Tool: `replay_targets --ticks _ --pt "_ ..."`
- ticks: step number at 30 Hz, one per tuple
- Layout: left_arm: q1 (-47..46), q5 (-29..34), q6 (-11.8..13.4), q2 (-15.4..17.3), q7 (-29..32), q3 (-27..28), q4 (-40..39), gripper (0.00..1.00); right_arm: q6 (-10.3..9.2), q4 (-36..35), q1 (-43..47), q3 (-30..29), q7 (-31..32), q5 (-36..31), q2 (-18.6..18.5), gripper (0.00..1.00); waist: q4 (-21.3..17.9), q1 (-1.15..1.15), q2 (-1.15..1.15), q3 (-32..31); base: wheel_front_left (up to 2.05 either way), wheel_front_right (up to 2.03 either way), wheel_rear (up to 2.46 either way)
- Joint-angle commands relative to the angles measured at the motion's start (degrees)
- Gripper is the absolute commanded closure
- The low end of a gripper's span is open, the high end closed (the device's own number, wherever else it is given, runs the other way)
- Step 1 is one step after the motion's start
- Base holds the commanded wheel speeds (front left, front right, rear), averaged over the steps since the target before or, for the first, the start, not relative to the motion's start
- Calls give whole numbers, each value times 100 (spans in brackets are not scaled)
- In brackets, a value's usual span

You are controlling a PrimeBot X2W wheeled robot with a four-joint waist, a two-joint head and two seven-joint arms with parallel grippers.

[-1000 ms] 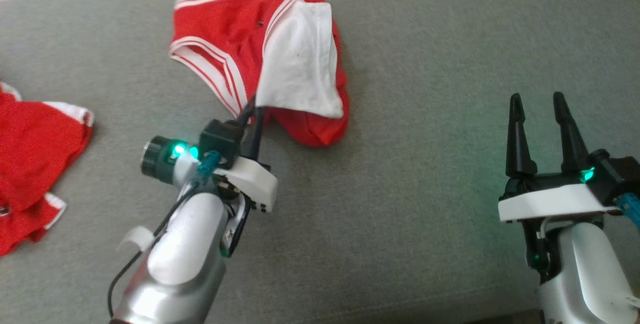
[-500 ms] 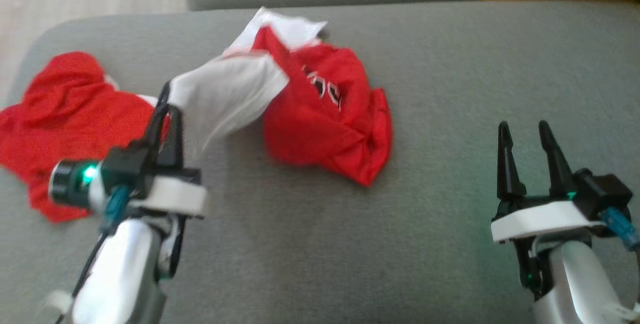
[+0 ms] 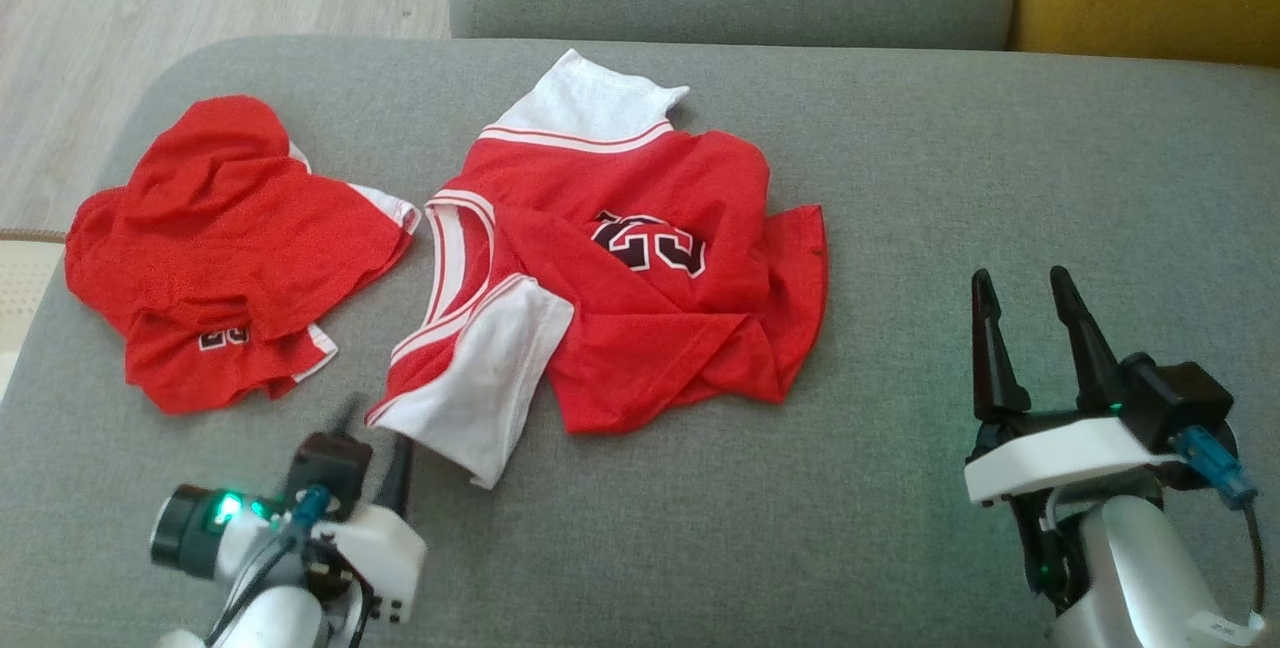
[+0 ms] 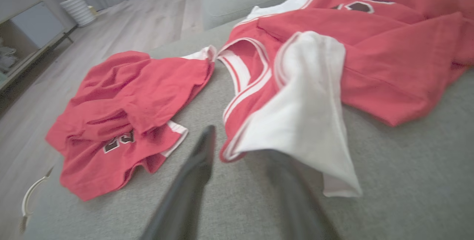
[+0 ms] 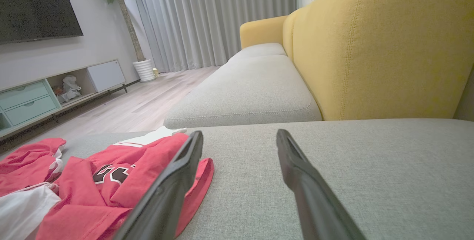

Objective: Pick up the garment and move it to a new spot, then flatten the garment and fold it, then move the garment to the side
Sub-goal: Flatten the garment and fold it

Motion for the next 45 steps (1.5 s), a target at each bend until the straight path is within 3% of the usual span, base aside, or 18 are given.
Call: replay_targets --ticks 1,6,9,21,33,39,45 --pt "-361 -5 151 22 -128 319 -121 0 -5 -155 -109 148 -62 14 -8 0 -5 0 0 -2 0 0 0" --pt "-516 -139 693 -232 -556 661 -227 0 -5 -152 -81 152 -58 -17 -8 0 5 0 0 -40 0 0 0" --pt "-552 -385 812 -429 -717 892 -593 0 -5 -215 -68 214 -59 -18 -8 0 21 0 0 -68 0 0 0" --pt "-77 -578 497 -963 -762 1185 -2240 0 -5 -652 81 475 -24 8 -8 0 65 0 0 -59 0 0 0" --pt "-39 -466 242 -1140 -763 1200 -2209 0 -5 -715 -26 1070 375 -167 -8 0 272 0 0 170 0 0 0" --pt "-93 -484 166 -1170 -763 1053 -2040 0 -5 -149 -383 1571 1006 -153 -17 0 525 0 0 430 0 0 0" --pt "-190 -605 200 -1177 -763 796 -1906 0 -5 612 -780 1772 1228 -82 -119 0 796 0 0 611 0 0 0"
